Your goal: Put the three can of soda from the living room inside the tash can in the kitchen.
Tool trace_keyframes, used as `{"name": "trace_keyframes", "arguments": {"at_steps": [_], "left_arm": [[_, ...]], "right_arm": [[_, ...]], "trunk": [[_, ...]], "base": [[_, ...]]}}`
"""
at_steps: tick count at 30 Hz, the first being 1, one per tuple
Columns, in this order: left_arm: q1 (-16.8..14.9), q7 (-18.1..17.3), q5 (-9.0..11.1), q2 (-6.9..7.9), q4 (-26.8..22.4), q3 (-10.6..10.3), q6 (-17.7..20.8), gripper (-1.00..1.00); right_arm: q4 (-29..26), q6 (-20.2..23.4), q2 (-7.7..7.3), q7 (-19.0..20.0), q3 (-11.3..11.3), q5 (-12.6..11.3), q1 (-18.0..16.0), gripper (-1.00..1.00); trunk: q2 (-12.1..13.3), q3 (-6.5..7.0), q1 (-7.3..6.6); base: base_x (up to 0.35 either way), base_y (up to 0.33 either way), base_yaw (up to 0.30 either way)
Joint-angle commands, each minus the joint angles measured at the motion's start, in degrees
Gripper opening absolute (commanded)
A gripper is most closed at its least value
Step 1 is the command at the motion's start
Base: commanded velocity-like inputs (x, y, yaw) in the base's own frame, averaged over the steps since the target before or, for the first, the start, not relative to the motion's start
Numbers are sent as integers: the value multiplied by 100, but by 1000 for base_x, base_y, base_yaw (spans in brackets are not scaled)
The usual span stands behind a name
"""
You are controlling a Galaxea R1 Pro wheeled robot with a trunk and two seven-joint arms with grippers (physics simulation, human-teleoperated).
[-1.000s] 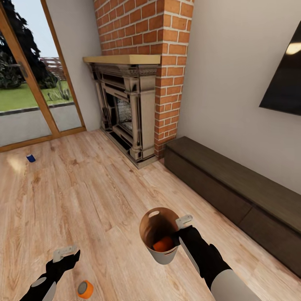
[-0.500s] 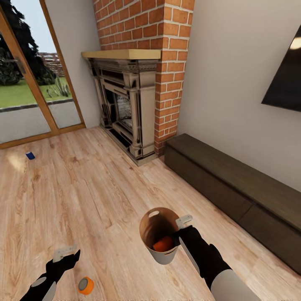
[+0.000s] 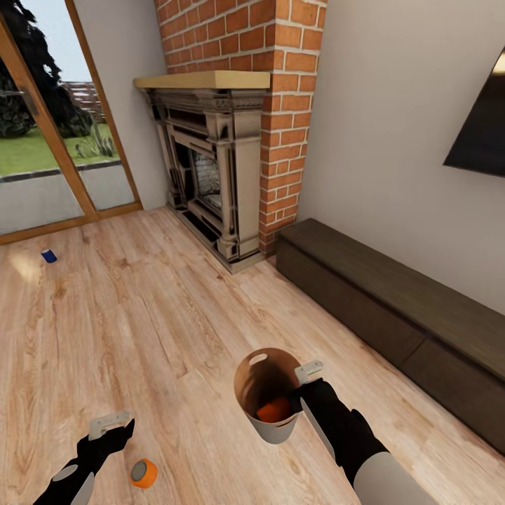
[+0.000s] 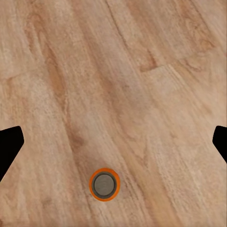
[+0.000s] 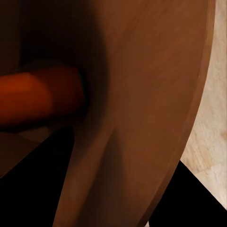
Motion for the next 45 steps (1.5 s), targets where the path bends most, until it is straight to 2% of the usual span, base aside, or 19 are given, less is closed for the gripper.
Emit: {"name": "trace_keyframes", "arguments": {"at_steps": [1,14,19,21,23,26,34,45], "left_arm": [[0,0,0,0,0,0,0,100],[0,0,0,4,0,0,0,100],[0,0,0,7,0,0,0,100],[0,0,0,8,0,0,0,100],[0,0,0,7,0,0,0,100],[0,0,0,8,0,0,0,100],[0,0,0,9,0,0,0,100],[0,0,0,9,0,0,0,100]], "right_arm": [[-5,-4,1,13,0,-21,-3,-100],[-26,1,1,8,3,-17,-3,-100],[-670,101,-6,5,-28,-12,-4,-100],[-1040,408,-11,5,-37,-5,-7,-100],[-1615,974,-21,2,-50,1,-20,-100],[-2101,1255,-28,4,-58,4,-37,-100],[-2330,1373,-25,4,-61,-38,-46,-100],[-2352,1384,-19,5,-54,-74,-39,-100]], "trunk": [[-42,-19,22],[-564,-254,308],[-724,-326,396],[-724,-326,396],[-724,-326,396],[-804,-362,440],[-1125,-515,615],[-1566,-804,857]], "base": [[0,0,0],[0,0,0],[0,0,0],[0,0,0],[0,0,0],[0,0,0],[0,0,0],[0,0,0]]}}
